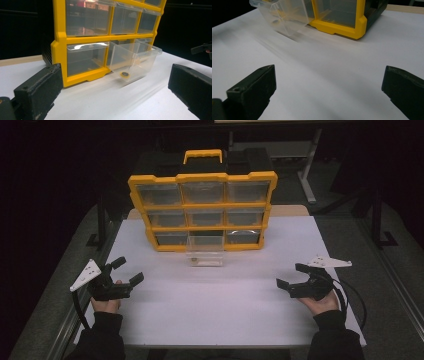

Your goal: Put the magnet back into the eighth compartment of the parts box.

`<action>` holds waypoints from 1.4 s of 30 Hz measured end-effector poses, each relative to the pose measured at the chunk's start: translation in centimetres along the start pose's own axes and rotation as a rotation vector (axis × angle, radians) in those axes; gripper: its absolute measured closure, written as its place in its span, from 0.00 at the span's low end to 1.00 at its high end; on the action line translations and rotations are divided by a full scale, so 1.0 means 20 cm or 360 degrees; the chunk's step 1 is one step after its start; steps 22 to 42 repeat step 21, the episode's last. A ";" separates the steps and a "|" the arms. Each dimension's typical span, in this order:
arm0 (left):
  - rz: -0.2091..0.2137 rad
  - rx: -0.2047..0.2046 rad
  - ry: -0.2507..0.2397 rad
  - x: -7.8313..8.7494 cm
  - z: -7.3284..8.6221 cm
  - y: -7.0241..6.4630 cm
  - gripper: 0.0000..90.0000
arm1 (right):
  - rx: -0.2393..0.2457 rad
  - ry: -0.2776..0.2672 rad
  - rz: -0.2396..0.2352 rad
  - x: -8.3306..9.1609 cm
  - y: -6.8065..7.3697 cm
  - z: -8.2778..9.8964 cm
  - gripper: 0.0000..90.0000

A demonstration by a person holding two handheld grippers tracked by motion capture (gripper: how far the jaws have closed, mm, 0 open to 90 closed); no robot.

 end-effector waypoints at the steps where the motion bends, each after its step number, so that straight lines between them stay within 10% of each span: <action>1: 0.0000 0.0000 0.0000 0.00 0.00 0.00 0.00 | -0.0001 -0.0014 0.0009 0.00 0.00 0.01 0.00; 17: 0.0002 -0.0001 -0.0007 0.00 0.00 0.00 0.00 | -0.0078 -0.0240 0.0025 0.07 -0.03 0.04 0.00; 42: 0.0003 -0.0002 -0.0011 0.00 0.00 0.00 0.00 | -0.0081 -0.0258 0.0040 0.08 -0.04 0.05 0.00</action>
Point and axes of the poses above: each handheld gripper's, and its own axes: x roughly backward along the jaws, z roughly out of its underside, y roughly to its left, the point moved 6 cm from there along -x, roughly forward along the jaws, and after that the axes turned 9 degrees about z, right-handed, at the moved point
